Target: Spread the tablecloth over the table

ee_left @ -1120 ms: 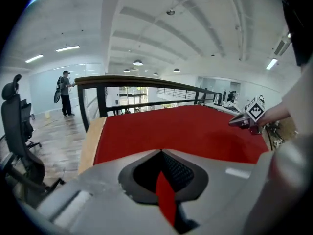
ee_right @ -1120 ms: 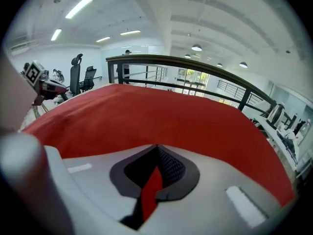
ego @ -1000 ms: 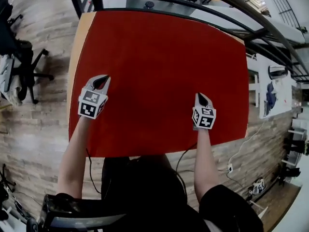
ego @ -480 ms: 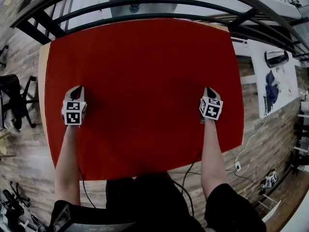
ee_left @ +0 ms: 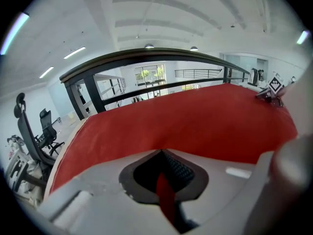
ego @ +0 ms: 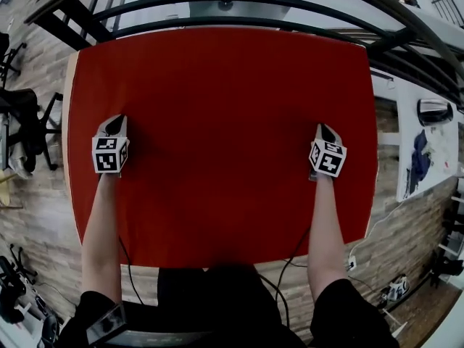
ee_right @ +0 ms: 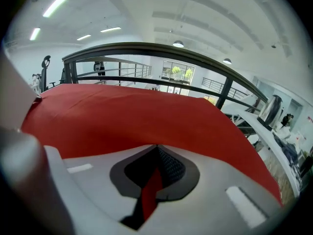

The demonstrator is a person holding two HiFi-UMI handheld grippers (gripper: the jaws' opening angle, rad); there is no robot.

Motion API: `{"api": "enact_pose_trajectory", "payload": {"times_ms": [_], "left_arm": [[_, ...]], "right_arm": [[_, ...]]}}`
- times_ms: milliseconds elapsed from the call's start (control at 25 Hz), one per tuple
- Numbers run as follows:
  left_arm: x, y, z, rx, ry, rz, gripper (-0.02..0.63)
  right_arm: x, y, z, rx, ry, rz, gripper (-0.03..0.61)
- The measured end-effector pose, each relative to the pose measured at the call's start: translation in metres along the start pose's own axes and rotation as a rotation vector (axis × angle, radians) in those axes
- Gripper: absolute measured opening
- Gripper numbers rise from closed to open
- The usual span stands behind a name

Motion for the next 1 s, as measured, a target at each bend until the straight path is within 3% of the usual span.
{"api": "enact_pose_trajectory", "payload": {"times_ms": [200, 360, 520, 720, 880, 1000], "left_arm": [[0.006, 0.005, 0.029, 0.022, -0.047, -0.005, 0.008], [0.015, 0.013, 0.043, 0.019, -0.055, -0.014, 0.008], [0.016, -0.004, 0.047, 0.066, -0.064, -0.056, 0.009], [-0.010, -0.058, -0.007, 0.029, 0.030, -0.030, 0.008], [-0.070, -0.108, -0.050, 0.051, -0.026, 0.026, 0.008], [-0.110, -0.117, -0.065, 0.047, -0.080, 0.070, 0.008]], "right_arm": [[0.051, 0.035, 0.020, 0.035, -0.051, -0.025, 0.008], [0.056, 0.039, 0.027, 0.032, -0.063, -0.033, 0.008], [0.055, 0.022, 0.032, 0.065, -0.090, -0.075, 0.009], [0.005, -0.045, 0.022, 0.086, -0.109, -0.072, 0.009], [-0.062, -0.095, 0.014, 0.073, -0.156, 0.002, 0.009], [-0.091, -0.105, 0.011, 0.062, -0.154, 0.040, 0.009]]}}
Point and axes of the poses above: the fingertips, and each gripper's own axes: y forward along the fingers, z to its left, x out of its top, the point moved 7 cm from there along -y, backward along the fingers, and after that the axes turned 8 degrees about -x, right-handed, at the moved point
